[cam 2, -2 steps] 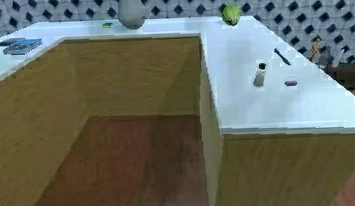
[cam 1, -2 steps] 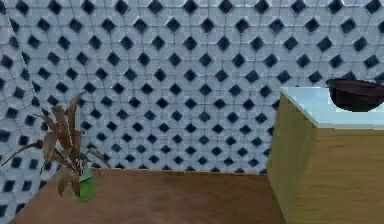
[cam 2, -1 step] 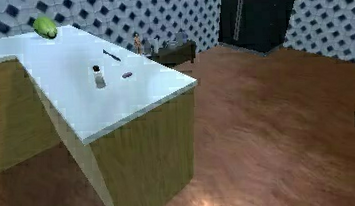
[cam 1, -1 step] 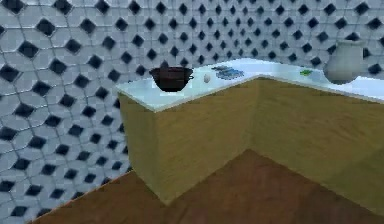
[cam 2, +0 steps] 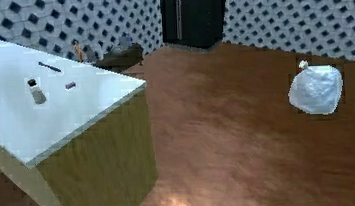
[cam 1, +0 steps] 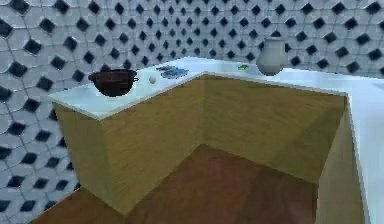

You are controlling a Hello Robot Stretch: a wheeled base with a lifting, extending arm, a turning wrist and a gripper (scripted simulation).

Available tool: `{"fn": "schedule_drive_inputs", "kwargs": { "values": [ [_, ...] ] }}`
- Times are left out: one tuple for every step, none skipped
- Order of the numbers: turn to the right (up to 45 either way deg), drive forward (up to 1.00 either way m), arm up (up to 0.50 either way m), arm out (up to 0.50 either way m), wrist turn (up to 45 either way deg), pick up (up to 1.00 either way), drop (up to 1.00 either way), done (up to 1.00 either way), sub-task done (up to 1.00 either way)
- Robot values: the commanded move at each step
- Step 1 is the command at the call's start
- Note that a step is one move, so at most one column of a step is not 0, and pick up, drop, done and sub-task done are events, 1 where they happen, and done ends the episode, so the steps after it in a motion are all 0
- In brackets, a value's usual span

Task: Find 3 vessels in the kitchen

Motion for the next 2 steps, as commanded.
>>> {"fn": "schedule_drive_inputs", "kwargs": {
  "values": [
    [0.0,0.55,0.0,0.0,0.0,0.0,0.0,0.0,0.0],
    [-30.0,0.0,0.0,0.0,0.0,0.0,0.0,0.0,0.0]
  ]
}}
